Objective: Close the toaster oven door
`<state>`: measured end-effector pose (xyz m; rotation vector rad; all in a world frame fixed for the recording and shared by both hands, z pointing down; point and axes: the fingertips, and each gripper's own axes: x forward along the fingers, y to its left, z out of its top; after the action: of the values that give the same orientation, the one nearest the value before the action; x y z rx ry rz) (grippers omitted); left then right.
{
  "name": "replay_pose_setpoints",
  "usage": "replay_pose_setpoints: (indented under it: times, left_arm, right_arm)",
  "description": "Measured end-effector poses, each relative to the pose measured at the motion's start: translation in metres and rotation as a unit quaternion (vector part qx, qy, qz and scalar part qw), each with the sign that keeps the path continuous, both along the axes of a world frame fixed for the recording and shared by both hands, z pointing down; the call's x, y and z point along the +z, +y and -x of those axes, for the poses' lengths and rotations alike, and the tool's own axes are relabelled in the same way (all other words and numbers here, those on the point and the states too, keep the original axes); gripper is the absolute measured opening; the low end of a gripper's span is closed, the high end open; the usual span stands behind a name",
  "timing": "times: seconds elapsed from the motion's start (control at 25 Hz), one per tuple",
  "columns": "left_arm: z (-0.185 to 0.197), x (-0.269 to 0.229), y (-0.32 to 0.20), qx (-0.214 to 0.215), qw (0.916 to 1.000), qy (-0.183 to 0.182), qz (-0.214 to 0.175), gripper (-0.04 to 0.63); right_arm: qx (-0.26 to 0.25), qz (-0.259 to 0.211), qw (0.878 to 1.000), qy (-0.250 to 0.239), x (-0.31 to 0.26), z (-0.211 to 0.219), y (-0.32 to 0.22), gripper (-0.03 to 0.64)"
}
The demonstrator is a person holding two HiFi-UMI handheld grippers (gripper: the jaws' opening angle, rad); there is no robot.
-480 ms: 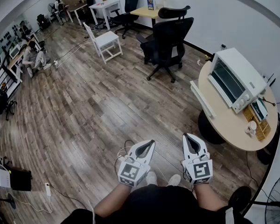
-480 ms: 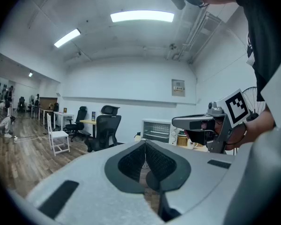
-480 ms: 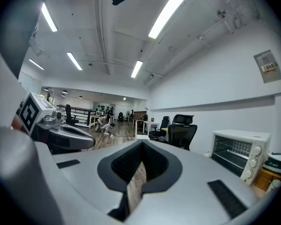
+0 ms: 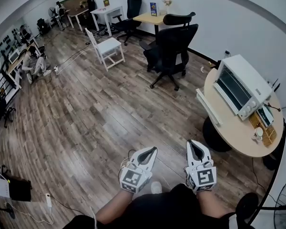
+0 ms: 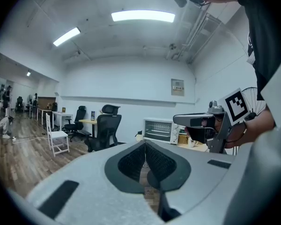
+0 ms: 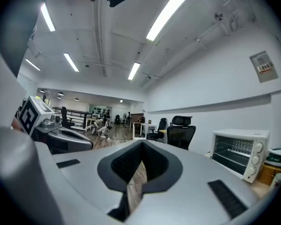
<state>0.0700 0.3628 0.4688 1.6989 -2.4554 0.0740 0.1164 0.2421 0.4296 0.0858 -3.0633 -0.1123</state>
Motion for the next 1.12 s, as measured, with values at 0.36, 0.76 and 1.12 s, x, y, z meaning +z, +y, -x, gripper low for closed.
replay_pose_setpoints:
  times: [0.36,0.76,1.12]
  left_arm:
    - [0.022,0.014,-0.017,0.012,0.9999,0.010,0.006,0.008]
    - [0.057,0.018,-0.069,0.035,0.9990,0.010,0.025,0.008]
    - [0.115,0.012,-0.151,0.058,0.9980,0.004,0.026,0.008]
  right_arm:
    - [0.023,0.010,1.000,0.011,0.012,0.011,-0.023,-0.003]
    - [0.048,0.017,0.999,-0.005,0.012,0.043,-0.079,-0.003]
    - [0.076,0.016,0.997,-0.010,0.007,0.086,-0.162,-0.003]
